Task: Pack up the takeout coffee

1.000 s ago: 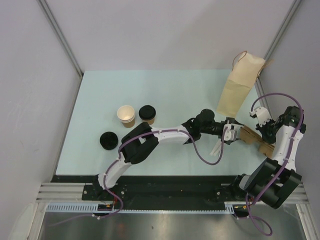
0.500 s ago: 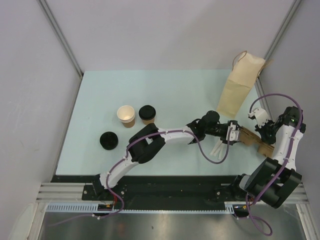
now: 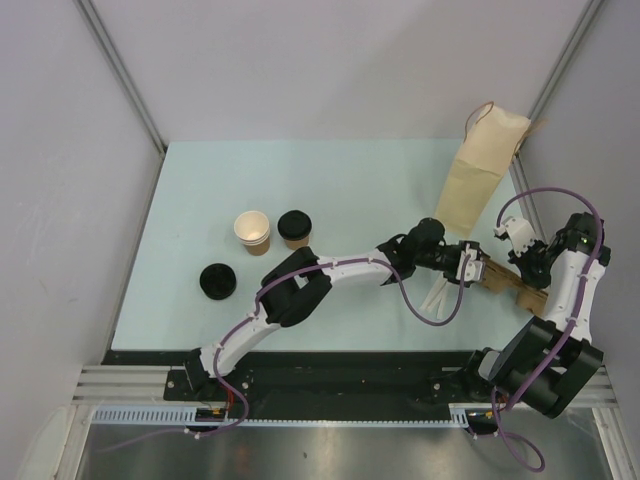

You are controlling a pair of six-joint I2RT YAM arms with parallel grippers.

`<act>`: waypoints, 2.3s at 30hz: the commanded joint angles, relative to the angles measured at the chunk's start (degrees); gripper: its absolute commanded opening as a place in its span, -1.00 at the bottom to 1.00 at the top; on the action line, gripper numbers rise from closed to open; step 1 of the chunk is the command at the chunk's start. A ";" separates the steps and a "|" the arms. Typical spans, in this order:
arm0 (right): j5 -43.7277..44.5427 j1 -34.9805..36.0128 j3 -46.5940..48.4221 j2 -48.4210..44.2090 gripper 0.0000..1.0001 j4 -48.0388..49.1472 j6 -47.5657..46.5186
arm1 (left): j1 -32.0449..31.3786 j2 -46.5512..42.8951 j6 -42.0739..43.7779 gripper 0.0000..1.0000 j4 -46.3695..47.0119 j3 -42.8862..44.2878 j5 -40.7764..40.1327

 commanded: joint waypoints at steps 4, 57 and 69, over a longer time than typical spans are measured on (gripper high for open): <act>-1.38 0.18 2.75 -1.14 -1.00 0.68 -0.69 | -0.52 1.05 2.95 0.12 -2.35 4.05 1.86; -0.94 -0.52 3.54 2.38 -1.00 -0.02 -0.95 | -2.10 -3.70 6.55 0.34 10.05 -7.38 1.33; -1.12 0.36 3.54 1.24 -1.00 -0.20 -1.57 | -1.57 -1.59 5.94 0.39 6.97 -3.60 1.68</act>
